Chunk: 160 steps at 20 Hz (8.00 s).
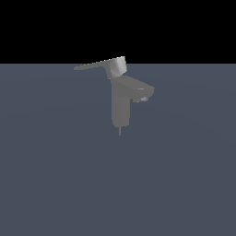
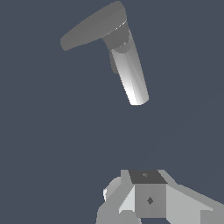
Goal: Turn on the faucet by rotating a designated handle.
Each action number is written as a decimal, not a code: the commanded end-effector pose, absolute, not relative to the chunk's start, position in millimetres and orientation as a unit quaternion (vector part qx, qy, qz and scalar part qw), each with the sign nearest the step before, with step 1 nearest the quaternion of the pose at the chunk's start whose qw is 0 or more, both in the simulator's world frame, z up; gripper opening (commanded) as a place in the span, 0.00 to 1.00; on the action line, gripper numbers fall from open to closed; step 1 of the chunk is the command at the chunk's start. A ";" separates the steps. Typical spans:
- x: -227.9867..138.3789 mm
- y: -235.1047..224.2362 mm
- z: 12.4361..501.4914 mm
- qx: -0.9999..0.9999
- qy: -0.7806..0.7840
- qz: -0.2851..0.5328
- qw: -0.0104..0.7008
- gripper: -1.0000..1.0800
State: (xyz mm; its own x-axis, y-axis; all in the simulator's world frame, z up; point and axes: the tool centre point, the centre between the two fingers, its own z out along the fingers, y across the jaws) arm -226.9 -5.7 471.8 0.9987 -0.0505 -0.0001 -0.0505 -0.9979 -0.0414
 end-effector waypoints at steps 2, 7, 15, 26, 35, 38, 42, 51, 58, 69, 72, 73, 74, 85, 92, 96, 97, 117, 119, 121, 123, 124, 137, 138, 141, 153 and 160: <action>-217.6 -3.7 471.0 -0.999 0.044 0.003 0.023 0.00; -198.0 1.0 468.2 -0.996 0.082 0.011 0.026 0.00; -154.6 12.9 457.1 -0.985 0.167 0.030 0.027 0.00; -93.7 34.3 428.8 -0.956 0.288 0.053 0.017 0.00; -46.9 55.8 394.9 -0.921 0.384 0.067 -0.001 0.00; -32.2 63.7 381.6 -0.907 0.415 0.070 -0.009 0.00; -13.6 74.8 362.3 -0.887 0.455 0.072 -0.021 0.00; 23.4 101.3 313.6 -0.837 0.540 0.071 -0.049 0.00; 41.4 117.5 282.3 -0.805 0.585 0.065 -0.067 0.00; 50.9 127.3 262.5 -0.785 0.611 0.060 -0.078 0.00; 50.9 127.3 262.5 -0.785 0.611 0.060 -0.078 0.00; 50.7 127.4 262.5 -0.786 0.611 0.060 -0.078 0.00; 48.2 126.9 263.0 -0.786 0.611 0.060 -0.078 0.00; 19.7 120.9 268.7 -0.786 0.611 0.060 -0.078 0.00; 0.4 116.9 272.5 -0.786 0.611 0.060 -0.078 0.00; -11.0 114.5 274.8 -0.786 0.611 0.060 -0.078 0.00; -13.9 113.9 275.4 -0.786 0.611 0.060 -0.078 0.00; -60.0 82.5 282.2 -0.785 0.612 0.061 -0.080 0.00; -64.8 75.6 283.9 -0.785 0.612 0.061 -0.080 0.00; -69.7 68.6 285.6 -0.785 0.611 0.061 -0.080 0.00; -74.6 61.5 287.4 -0.785 0.611 0.061 -0.080 0.00; -77.0 58.0 288.1 -0.785 0.611 0.061 -0.080 0.00; -104.8 27.6 292.6 -0.789 0.606 0.064 -0.082 0.00; -103.5 21.2 293.0 -0.789 0.606 0.063 -0.082 0.00; -99.4 2.5 293.9 -0.788 0.607 0.063 -0.081 0.00; -84.4 -67.7 297.6 -0.786 0.610 0.061 -0.079 0.00; -77.2 -67.6 293.2 -0.793 0.600 0.065 -0.081 0.00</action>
